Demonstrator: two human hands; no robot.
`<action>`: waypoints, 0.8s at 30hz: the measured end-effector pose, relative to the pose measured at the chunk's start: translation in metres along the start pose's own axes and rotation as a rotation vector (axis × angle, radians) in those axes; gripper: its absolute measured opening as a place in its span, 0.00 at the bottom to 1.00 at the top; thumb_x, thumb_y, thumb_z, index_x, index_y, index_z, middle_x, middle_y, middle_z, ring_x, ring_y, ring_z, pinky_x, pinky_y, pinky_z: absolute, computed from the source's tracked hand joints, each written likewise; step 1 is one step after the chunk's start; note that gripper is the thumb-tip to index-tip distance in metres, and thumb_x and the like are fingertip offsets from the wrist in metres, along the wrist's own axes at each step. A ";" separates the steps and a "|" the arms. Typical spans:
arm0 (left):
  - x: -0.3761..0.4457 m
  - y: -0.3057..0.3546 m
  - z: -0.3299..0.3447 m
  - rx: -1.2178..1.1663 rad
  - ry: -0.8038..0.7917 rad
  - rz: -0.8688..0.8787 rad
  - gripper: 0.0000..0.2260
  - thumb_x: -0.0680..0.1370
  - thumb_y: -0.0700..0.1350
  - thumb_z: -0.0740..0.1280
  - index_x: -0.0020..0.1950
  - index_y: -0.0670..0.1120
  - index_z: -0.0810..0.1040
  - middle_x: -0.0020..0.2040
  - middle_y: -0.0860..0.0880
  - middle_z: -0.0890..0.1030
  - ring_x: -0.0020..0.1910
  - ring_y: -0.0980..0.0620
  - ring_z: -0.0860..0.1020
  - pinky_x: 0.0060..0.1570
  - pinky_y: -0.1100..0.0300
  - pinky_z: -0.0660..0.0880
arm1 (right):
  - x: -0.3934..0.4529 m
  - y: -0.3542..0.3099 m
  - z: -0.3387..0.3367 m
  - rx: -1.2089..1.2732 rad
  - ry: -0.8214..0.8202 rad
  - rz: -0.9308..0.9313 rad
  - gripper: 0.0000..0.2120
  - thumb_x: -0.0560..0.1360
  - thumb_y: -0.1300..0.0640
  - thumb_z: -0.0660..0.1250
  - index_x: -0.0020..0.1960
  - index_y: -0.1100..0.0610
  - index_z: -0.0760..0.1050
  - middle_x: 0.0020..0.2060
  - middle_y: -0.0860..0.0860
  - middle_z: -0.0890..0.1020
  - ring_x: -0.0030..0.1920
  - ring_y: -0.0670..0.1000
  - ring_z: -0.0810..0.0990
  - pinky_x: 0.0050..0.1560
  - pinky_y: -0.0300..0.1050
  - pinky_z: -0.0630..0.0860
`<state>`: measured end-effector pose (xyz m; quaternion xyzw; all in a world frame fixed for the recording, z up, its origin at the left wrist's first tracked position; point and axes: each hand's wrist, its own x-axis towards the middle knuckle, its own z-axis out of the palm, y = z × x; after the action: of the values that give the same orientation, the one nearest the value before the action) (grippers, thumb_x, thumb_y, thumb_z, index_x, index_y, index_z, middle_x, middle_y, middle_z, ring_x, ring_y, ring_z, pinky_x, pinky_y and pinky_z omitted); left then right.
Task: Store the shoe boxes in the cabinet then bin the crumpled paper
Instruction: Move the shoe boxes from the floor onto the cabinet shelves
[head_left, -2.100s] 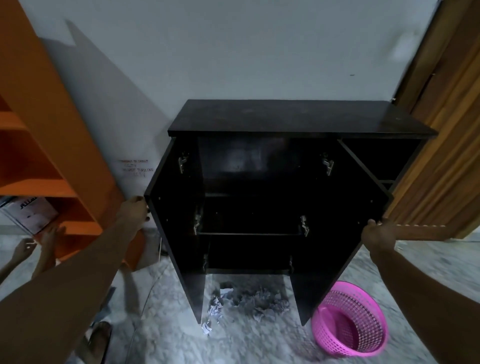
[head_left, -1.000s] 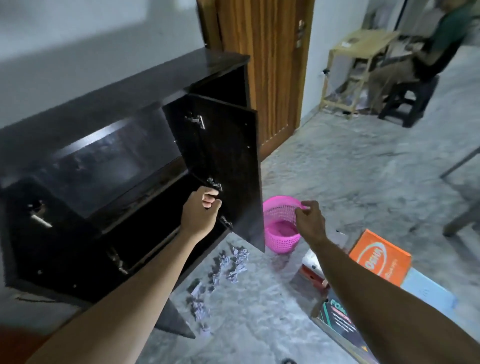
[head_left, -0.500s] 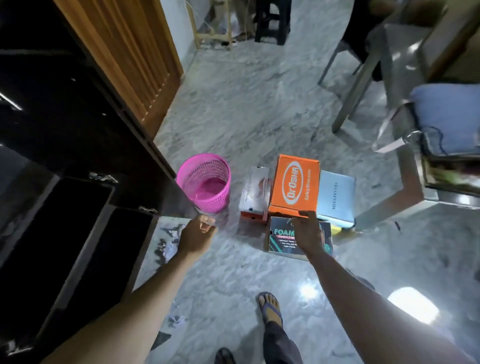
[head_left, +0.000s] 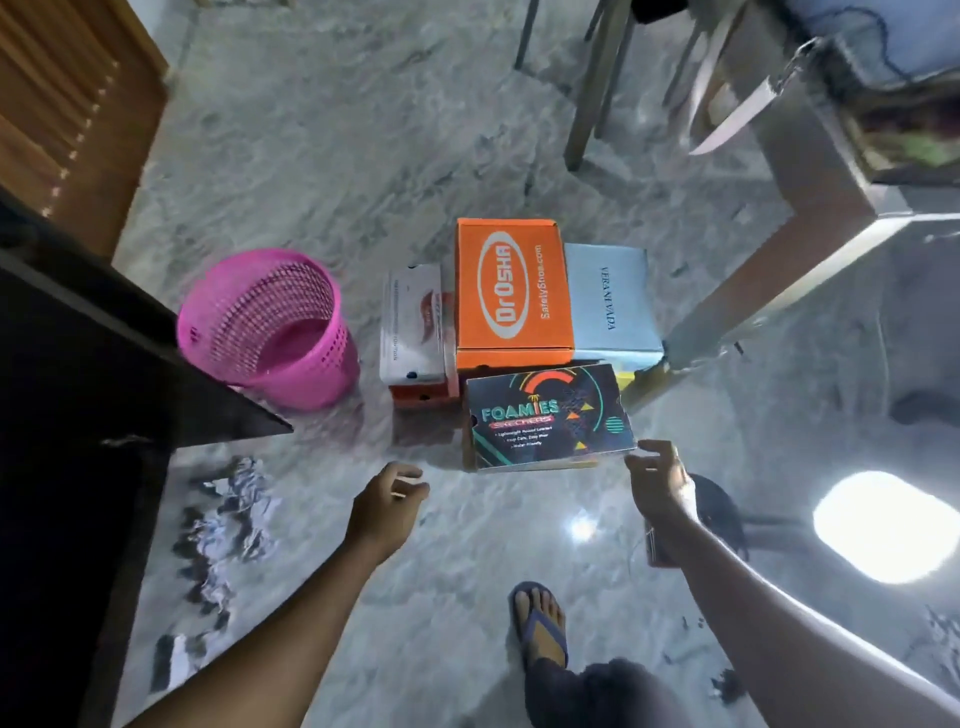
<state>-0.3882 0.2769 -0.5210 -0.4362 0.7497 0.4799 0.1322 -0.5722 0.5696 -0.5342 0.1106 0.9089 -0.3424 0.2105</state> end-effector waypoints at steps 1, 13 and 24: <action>0.020 -0.007 0.016 0.004 -0.001 0.005 0.07 0.81 0.50 0.69 0.57 0.51 0.79 0.53 0.50 0.83 0.48 0.50 0.81 0.38 0.61 0.72 | 0.019 0.015 0.011 0.006 0.001 -0.001 0.15 0.80 0.52 0.67 0.64 0.55 0.74 0.58 0.58 0.85 0.58 0.63 0.82 0.57 0.53 0.73; 0.192 -0.058 0.186 -0.292 -0.011 0.090 0.29 0.72 0.73 0.66 0.66 0.57 0.78 0.64 0.54 0.79 0.68 0.49 0.76 0.58 0.63 0.66 | 0.182 0.119 0.096 0.253 0.010 -0.122 0.25 0.83 0.49 0.65 0.74 0.61 0.65 0.60 0.61 0.79 0.53 0.55 0.78 0.49 0.42 0.72; 0.186 -0.089 0.161 -0.565 0.019 0.377 0.06 0.84 0.50 0.64 0.52 0.57 0.81 0.47 0.67 0.85 0.49 0.69 0.81 0.50 0.69 0.74 | 0.143 0.129 0.119 0.598 -0.170 -0.219 0.13 0.76 0.46 0.70 0.54 0.54 0.75 0.51 0.49 0.85 0.50 0.50 0.81 0.51 0.51 0.76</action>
<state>-0.4627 0.2994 -0.7711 -0.3139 0.6556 0.6806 -0.0919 -0.6181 0.5937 -0.7543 0.0402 0.7537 -0.6228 0.2060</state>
